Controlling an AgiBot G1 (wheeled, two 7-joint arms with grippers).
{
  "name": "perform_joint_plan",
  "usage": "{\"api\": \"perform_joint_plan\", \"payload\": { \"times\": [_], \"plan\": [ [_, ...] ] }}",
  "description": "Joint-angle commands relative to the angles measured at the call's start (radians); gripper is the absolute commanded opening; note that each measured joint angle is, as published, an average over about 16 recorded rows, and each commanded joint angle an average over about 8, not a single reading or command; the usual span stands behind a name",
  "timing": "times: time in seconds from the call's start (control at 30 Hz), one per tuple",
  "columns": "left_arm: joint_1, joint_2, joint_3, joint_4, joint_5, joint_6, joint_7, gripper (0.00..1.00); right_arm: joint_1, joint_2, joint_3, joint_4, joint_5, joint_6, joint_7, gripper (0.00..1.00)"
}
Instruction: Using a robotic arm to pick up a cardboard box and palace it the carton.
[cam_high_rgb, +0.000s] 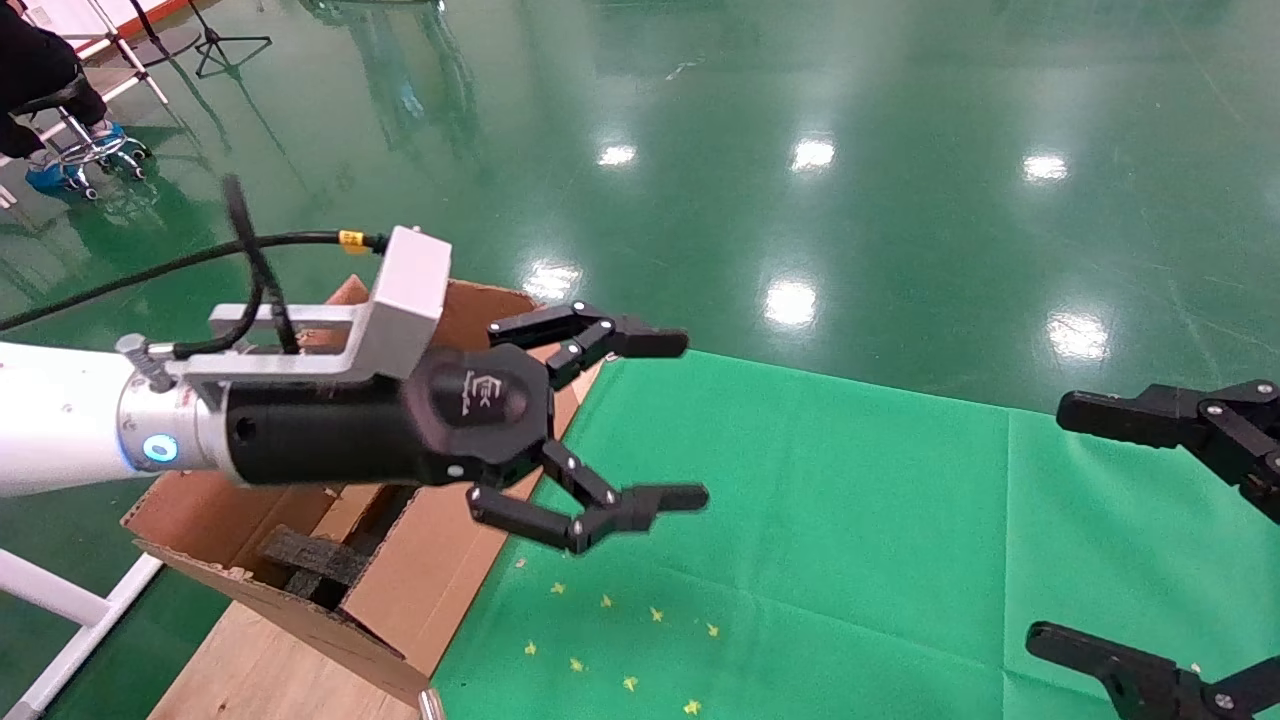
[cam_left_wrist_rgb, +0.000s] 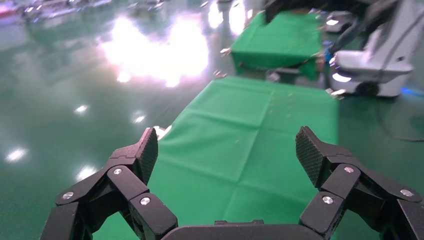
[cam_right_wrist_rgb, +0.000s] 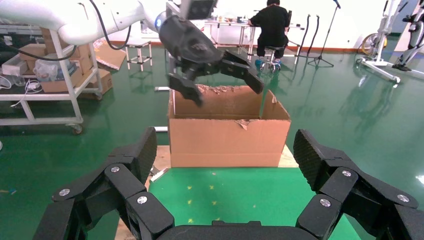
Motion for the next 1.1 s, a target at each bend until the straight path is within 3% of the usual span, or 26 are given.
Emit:
{"api": "perform_joint_plan", "payload": {
  "times": [0.03,0.43,1.1],
  "plan": [
    [0.011,0.002,-0.006,-0.019,-0.025,0.011,0.002,1.00,0.000,0.000,0.000,0.000,0.000,0.000,0.000,1.00],
    [0.055,0.009,-0.031,-0.098,-0.128,0.055,0.010,1.00,0.000,0.000,0.000,0.000,0.000,0.000,0.000,1.00],
    [0.047,0.008,-0.027,-0.083,-0.110,0.046,0.010,1.00,0.000,0.000,0.000,0.000,0.000,0.000,0.000,1.00]
  ]
}}
